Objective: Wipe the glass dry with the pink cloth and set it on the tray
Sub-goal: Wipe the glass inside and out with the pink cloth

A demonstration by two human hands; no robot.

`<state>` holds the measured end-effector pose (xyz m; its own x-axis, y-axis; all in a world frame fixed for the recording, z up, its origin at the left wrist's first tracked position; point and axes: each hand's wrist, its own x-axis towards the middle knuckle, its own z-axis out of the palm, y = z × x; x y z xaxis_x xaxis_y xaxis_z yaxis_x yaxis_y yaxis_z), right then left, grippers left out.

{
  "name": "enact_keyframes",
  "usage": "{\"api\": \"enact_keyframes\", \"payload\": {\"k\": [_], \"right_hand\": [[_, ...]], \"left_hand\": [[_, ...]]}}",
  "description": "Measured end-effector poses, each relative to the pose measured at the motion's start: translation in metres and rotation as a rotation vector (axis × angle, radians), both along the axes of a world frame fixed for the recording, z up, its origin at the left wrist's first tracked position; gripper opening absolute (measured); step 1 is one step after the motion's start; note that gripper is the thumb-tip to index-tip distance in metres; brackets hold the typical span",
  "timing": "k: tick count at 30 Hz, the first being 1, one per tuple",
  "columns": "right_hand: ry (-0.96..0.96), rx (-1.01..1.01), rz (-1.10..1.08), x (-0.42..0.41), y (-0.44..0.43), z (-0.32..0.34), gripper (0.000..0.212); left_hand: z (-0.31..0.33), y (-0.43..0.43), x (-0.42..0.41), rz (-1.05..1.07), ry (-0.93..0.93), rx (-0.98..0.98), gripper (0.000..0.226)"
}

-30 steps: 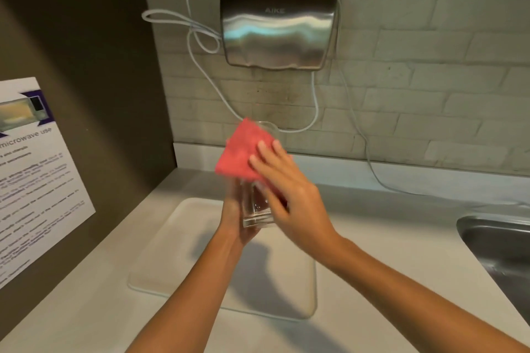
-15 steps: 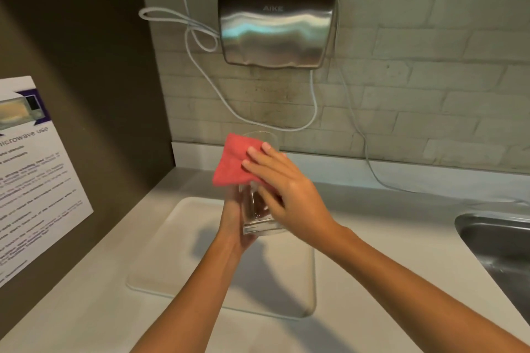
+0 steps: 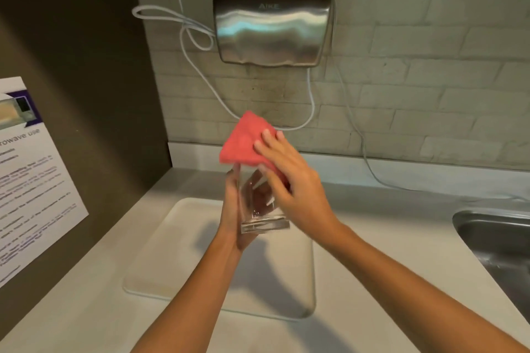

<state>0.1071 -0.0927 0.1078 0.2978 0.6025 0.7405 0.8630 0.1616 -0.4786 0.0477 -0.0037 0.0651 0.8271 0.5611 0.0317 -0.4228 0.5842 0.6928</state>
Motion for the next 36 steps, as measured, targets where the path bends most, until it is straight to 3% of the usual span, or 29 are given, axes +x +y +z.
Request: {"api": "enact_keyframes", "payload": {"k": [2, 5, 7, 15, 20, 25, 30, 33, 36], "right_hand": [[0.012, -0.013, -0.066, 0.005, 0.011, 0.011, 0.036], [-0.283, -0.029, -0.089, 0.002, 0.012, -0.004, 0.032], [-0.375, -0.051, -0.051, -0.003, 0.006, -0.016, 0.03], [-0.364, -0.118, -0.16, 0.014, 0.025, 0.02, 0.035], [-0.436, -0.091, -0.13, 0.003, 0.011, 0.003, 0.033], [-0.186, -0.129, -0.125, 0.014, 0.013, 0.003, 0.035], [-0.328, -0.082, -0.127, 0.008, 0.005, -0.007, 0.036], [-0.348, -0.091, -0.107, 0.011, 0.0, -0.009, 0.034], [-0.194, -0.079, -0.125, 0.014, 0.002, -0.002, 0.031]], "left_hand": [[0.006, -0.003, 0.003, -0.02, 0.0, 0.012, 0.052], [0.004, 0.001, 0.003, -0.004, -0.009, 0.002, 0.043], [-0.002, 0.001, 0.0, 0.012, 0.008, 0.001, 0.036], [0.009, -0.003, 0.002, -0.05, 0.06, 0.143, 0.048], [0.001, -0.004, -0.003, -0.046, 0.066, 0.179, 0.044], [-0.002, -0.005, -0.002, -0.055, 0.095, 0.198, 0.061], [-0.002, 0.0, -0.001, -0.039, 0.089, 0.163, 0.039], [-0.007, -0.002, -0.002, -0.058, 0.066, 0.169, 0.054], [-0.008, -0.004, -0.001, -0.099, 0.007, 0.123, 0.062]]}}
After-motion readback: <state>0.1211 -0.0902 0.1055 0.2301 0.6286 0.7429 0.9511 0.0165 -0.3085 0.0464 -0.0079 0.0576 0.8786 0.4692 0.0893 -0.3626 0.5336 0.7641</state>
